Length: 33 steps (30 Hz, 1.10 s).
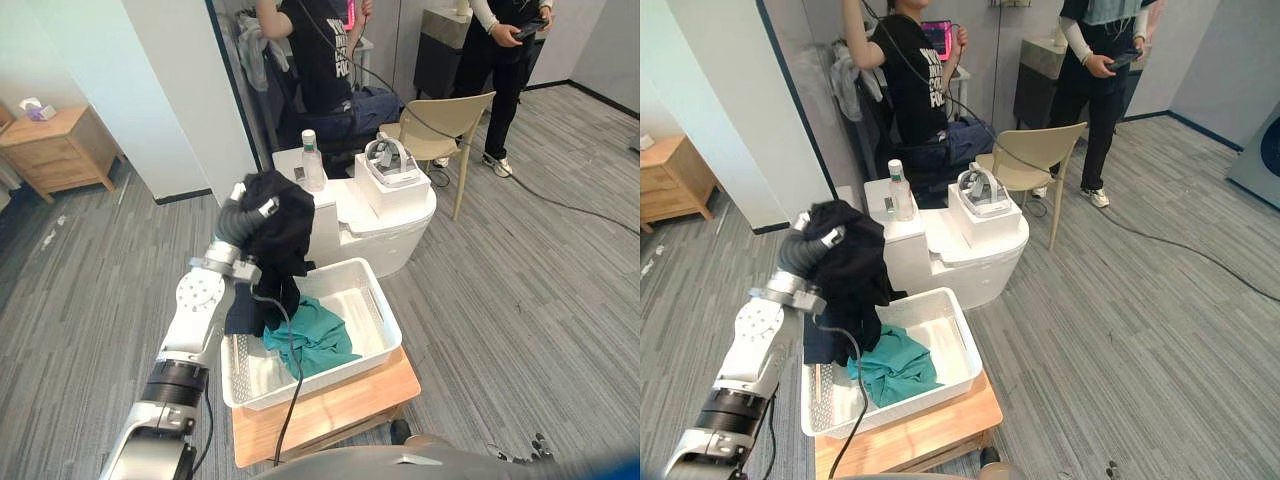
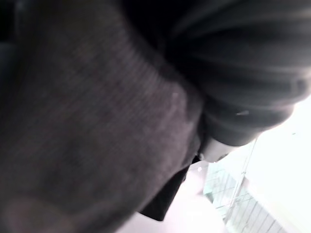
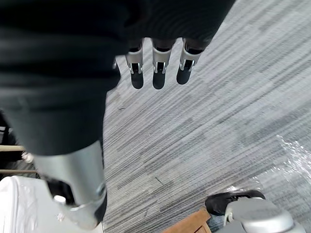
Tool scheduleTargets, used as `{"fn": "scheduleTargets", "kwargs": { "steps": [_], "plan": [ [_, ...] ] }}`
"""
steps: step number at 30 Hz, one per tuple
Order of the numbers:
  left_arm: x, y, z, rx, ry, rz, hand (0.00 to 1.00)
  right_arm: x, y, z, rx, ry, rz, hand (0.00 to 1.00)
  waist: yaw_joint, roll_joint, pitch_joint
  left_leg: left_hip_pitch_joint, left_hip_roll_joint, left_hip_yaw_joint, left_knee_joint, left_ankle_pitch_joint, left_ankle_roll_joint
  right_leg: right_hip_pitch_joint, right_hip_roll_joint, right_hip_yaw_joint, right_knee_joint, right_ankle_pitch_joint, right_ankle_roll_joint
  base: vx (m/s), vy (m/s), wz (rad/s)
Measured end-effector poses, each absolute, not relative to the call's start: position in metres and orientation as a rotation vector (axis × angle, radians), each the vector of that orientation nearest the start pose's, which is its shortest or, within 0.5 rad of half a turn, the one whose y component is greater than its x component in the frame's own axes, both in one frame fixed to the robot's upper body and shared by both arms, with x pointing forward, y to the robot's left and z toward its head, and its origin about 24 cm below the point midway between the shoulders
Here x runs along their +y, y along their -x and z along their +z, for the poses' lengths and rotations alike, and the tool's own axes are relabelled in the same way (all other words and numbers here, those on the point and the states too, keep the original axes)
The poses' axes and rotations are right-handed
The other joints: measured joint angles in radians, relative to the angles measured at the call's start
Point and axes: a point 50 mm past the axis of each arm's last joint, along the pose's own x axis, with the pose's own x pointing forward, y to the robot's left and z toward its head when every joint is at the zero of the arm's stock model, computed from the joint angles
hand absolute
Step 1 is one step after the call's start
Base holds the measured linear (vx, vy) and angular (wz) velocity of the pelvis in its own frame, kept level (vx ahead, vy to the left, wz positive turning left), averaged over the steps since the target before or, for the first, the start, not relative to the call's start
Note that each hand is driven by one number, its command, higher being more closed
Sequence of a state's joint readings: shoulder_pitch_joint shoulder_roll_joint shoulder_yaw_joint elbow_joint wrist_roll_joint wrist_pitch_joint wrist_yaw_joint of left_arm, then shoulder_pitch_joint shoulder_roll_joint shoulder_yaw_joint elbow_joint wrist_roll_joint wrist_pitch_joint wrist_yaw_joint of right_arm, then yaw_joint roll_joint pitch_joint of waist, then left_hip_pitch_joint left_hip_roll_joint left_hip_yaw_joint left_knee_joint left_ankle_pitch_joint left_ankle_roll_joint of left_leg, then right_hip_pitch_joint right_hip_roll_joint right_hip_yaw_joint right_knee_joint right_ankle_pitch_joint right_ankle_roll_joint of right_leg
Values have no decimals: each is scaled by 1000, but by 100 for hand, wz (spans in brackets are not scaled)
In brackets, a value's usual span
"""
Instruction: Tidy the bed and pick cloth on bed and put in laundry
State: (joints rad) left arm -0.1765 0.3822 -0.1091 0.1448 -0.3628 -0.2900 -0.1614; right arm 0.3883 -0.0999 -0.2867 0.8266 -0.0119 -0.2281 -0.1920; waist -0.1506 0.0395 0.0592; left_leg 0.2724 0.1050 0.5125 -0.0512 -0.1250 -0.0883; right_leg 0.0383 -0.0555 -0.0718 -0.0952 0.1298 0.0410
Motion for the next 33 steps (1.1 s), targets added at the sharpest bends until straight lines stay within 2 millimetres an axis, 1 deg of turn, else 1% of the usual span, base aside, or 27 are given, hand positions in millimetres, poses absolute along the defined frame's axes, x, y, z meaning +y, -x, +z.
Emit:
{"fn": "scheduleTargets", "kwargs": {
  "steps": [2,4,7,8,9,11,13,14,16,17,19,20,21,22,24,25,28,31,33],
  "plan": [
    [168,-273,72,-232,-5,-336,100,-249,-21,-140,956,116,-589,0,1,0,0,6,0,2,-2,-1,-1,5,1,0,0,-3,2,0,0,0],
    [157,-268,63,-202,17,-378,100,-248,-19,-141,964,112,-586,0,1,1,0,8,0,3,-2,-2,-3,7,1,1,0,-4,2,0,0,0],
    [132,-254,44,-129,69,-473,100,-244,-18,-142,972,101,-576,0,1,3,-1,9,1,8,0,-3,-4,7,2,4,0,-6,2,-46,-24,-3],
    [122,-247,36,-86,88,-503,100,-243,-18,-143,973,99,-570,0,1,4,-2,10,2,11,2,-4,-4,8,2,5,0,-7,3,-58,-33,-4],
    [117,-244,30,-56,99,-517,100,-242,-18,-143,973,99,-568,0,1,4,-2,11,2,13,2,-5,-5,8,3,6,0,-7,4,-78,-43,-6],
    [103,-230,14,41,136,-550,100,-240,-18,-143,976,103,-552,0,1,3,-1,14,4,22,3,-8,-6,9,4,10,0,-13,5,-64,-37,-9],
    [95,-220,2,110,154,-569,100,-237,-18,-144,980,101,-540,0,1,2,-1,21,6,26,3,-9,-7,13,7,15,0,-17,8,-52,-36,-7],
    [90,-215,-7,153,135,-573,100,-235,-18,-145,984,104,-523,0,1,3,-1,25,8,28,3,-13,-8,17,9,17,0,-19,9,-46,-28,-3],
    [89,-212,-18,199,100,-549,100,-229,-21,-146,984,105,-492,0,1,1,0,25,8,29,4,-18,-16,15,10,19,0,-19,9,-50,-25,-3],
    [92,-210,-26,236,65,-502,100,-225,-22,-147,986,107,-469,0,1,-1,1,22,9,31,4,-19,-17,12,12,23,0,-20,9,-49,-26,-6],
    [98,-211,-36,274,17,-440,100,-221,-23,-147,987,106,-450,0,0,-3,3,12,11,33,4,-21,-16,1,14,27,0,-23,5,-46,-33,-7],
    [105,-216,-41,297,-9,-375,100,-219,-25,-148,985,108,-435,0,0,-7,5,-10,11,32,7,-24,-12,-20,14,28,0,-23,4,-40,-32,-6],
    [109,-219,-42,303,-17,-349,100,-219,-27,-148,983,109,-432,0,0,-9,8,-18,10,32,9,-24,-12,-27,13,28,0,-23,5,-27,-35,-4],
    [119,-230,-42,310,-43,-286,100,-218,-32,-148,973,109,-424,0,-3,-18,27,-36,11,30,19,-24,-12,-40,11,29,0,-23,5,0,0,0],
    [136,-248,-38,306,-85,-198,100,-216,-46,-147,949,113,-398,0,-12,-23,61,-55,12,28,29,-21,-16,-55,10,29,0,-20,8,-21,-35,-2],
    [148,-260,-34,303,-110,-137,100,-216,-57,-146,930,122,-377,0,-22,-29,87,-69,13,27,39,-18,-9,-65,9,29,1,-14,14,0,0,0],
    [171,-282,-28,309,-134,-10,100,-219,-79,-142,872,119,-373,0,-31,-23,140,-96,17,26,56,-20,-10,-102,10,28,26,-9,5,18,-2,-5],
    [182,-293,-18,283,-135,68,100,-218,-93,-139,838,115,-362,0,-40,-21,169,-118,20,29,71,-20,-10,-125,9,27,42,-11,2,55,0,-5],
    [185,-299,-14,270,-137,102,100,-215,-103,-137,814,120,-337,0,-51,-20,195,-119,20,31,88,-21,-11,-128,3,27,54,-13,0,18,2,0]
  ]
}}
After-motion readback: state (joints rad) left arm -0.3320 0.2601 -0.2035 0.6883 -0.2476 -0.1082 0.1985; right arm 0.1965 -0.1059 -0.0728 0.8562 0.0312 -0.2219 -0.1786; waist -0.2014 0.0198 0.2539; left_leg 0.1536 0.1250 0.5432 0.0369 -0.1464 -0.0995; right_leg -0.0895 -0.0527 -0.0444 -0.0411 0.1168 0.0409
